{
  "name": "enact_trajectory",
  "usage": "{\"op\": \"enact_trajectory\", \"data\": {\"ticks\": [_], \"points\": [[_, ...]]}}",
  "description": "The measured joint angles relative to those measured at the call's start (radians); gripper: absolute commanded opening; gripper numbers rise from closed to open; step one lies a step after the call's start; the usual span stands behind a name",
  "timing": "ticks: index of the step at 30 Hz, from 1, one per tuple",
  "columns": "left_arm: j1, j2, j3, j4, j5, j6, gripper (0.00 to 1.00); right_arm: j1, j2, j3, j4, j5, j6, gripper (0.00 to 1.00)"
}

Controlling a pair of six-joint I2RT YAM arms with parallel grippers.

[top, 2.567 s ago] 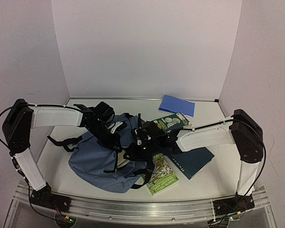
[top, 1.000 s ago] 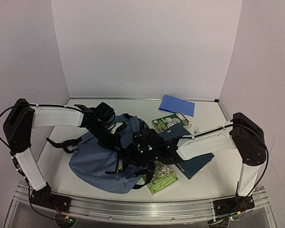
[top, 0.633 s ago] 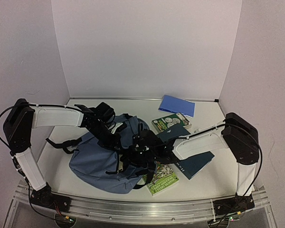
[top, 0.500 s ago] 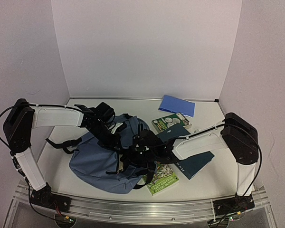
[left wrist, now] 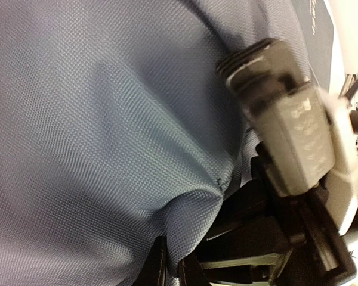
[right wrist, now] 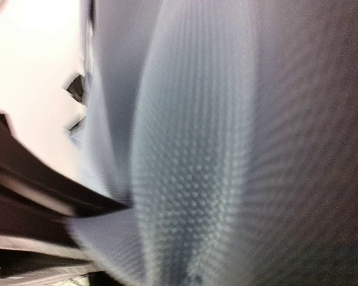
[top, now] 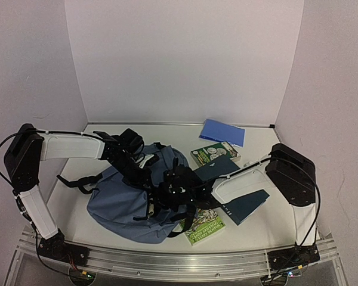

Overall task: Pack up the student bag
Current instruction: Place the personal item in the student bag.

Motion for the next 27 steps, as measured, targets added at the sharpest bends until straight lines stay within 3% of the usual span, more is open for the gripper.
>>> {"op": "enact_trajectory", "data": {"ticks": [7, 17, 27], "points": [[0.002, -0.002, -0.003, 0.018, -0.015, -0.079, 0.00, 0.035, -0.055, -0.142, 0.165, 0.102, 0.138, 0.00], [0.011, -0.021, -0.010, 0.018, -0.014, -0.134, 0.00, 0.110, -0.078, -0.181, 0.195, 0.327, 0.306, 0.00], [0.024, -0.027, -0.016, 0.052, 0.040, -0.107, 0.00, 0.109, -0.063, -0.169, 0.218, 0.417, 0.323, 0.00]]}}
